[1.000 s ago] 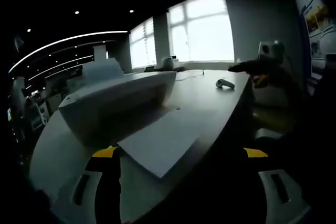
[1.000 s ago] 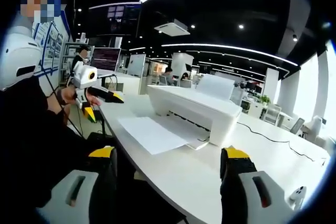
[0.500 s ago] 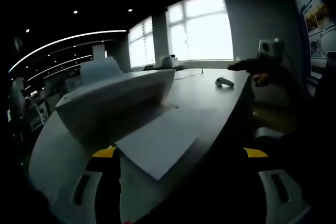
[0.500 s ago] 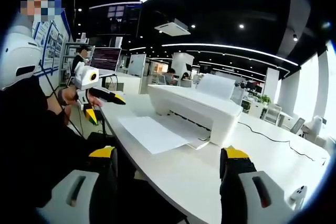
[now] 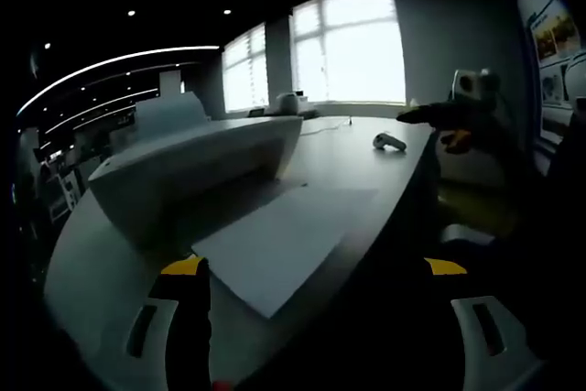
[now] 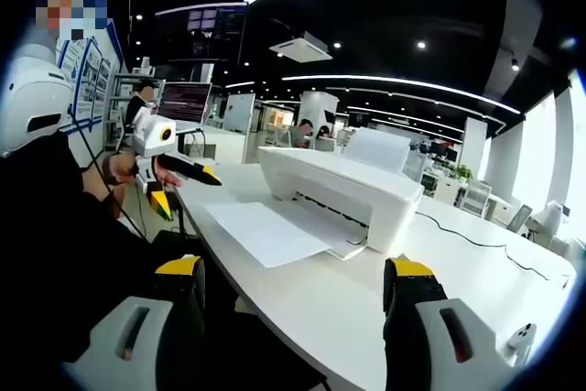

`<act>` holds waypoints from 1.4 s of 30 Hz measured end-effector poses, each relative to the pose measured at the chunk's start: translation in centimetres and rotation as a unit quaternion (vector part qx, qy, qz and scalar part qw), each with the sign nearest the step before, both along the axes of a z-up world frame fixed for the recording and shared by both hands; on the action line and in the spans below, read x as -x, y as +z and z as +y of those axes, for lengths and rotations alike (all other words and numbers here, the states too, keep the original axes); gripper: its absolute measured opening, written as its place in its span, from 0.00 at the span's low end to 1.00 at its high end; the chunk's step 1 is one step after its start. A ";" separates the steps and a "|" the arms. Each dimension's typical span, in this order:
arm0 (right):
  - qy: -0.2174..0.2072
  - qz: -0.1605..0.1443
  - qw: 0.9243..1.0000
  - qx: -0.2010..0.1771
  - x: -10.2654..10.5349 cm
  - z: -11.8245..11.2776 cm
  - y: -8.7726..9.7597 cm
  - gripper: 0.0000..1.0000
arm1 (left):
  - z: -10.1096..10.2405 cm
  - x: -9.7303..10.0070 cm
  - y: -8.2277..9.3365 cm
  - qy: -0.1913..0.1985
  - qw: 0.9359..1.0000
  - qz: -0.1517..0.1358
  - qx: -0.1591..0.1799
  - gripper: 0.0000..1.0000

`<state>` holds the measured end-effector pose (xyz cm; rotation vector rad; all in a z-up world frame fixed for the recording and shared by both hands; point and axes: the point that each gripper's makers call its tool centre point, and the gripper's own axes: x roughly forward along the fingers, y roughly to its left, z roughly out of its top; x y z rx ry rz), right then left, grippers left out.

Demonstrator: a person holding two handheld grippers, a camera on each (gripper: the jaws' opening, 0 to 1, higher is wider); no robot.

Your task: Remove the paper from the printer output slot and place it on top of the printer

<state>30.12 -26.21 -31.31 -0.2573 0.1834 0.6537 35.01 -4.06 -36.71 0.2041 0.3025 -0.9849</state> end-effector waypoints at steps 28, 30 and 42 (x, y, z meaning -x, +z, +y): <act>0.000 -0.002 1.000 0.002 0.1 -0.2 0.0 0.75 | -2.1 0.7 -0.6 -0.036 0.999 -0.005 -0.001 0.97; -0.001 -0.002 1.000 0.003 0.1 -0.2 0.0 0.75 | -2.2 0.7 -0.7 -0.036 0.999 -0.003 -0.002 0.97; -0.001 0.001 1.000 0.004 0.0 -0.1 -0.2 0.75 | -2.5 0.4 -1.1 -0.037 0.999 -0.001 -0.003 0.96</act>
